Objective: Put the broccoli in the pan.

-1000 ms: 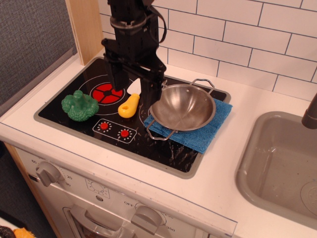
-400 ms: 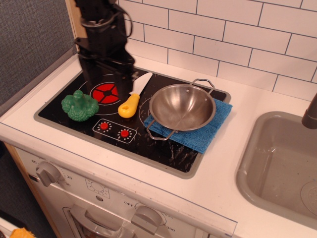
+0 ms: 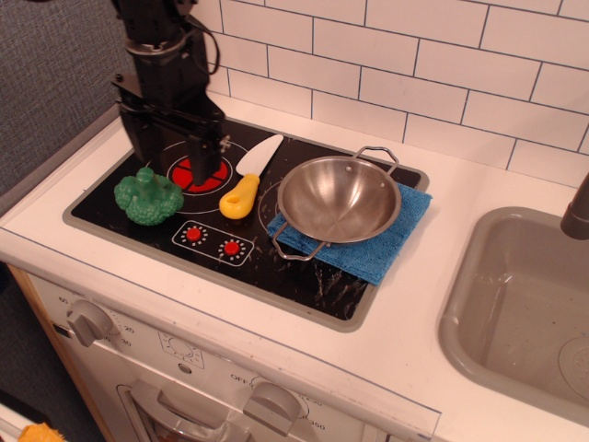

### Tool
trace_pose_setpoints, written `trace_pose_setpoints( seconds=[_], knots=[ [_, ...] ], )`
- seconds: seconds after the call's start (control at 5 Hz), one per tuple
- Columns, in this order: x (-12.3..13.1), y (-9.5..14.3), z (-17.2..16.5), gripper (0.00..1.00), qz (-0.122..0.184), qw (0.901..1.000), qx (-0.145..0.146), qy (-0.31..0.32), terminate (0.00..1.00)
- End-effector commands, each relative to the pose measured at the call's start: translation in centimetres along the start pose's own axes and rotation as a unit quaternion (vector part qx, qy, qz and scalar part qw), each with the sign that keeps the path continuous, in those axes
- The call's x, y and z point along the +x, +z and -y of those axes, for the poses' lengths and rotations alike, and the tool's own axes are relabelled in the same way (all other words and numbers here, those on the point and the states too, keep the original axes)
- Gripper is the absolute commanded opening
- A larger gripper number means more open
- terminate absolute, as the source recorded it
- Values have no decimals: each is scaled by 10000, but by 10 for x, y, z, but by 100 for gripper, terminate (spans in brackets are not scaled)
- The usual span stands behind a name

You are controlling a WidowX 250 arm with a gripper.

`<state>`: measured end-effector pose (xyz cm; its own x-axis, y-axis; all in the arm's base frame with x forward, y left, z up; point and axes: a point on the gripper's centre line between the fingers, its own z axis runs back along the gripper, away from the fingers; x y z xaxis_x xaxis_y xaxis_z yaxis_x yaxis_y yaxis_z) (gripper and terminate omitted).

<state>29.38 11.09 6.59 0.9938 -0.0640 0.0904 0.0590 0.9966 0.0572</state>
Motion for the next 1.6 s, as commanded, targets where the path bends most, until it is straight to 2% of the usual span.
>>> trace_pose_setpoints(
  seconds=[0.0,0.6,0.8,1.2,1.4],
  knots=[
    [-10,9,-24,100,-48,9992,345,197,0],
    [-16,-9,-28,100,-345,9988,213,274,0],
    [-16,-8,-28,0,-306,9990,209,256,0],
    [-15,-8,-23,0,-276,9991,246,189,0],
    [-6,14,-8,0,45,9993,340,116,0]
  ],
)
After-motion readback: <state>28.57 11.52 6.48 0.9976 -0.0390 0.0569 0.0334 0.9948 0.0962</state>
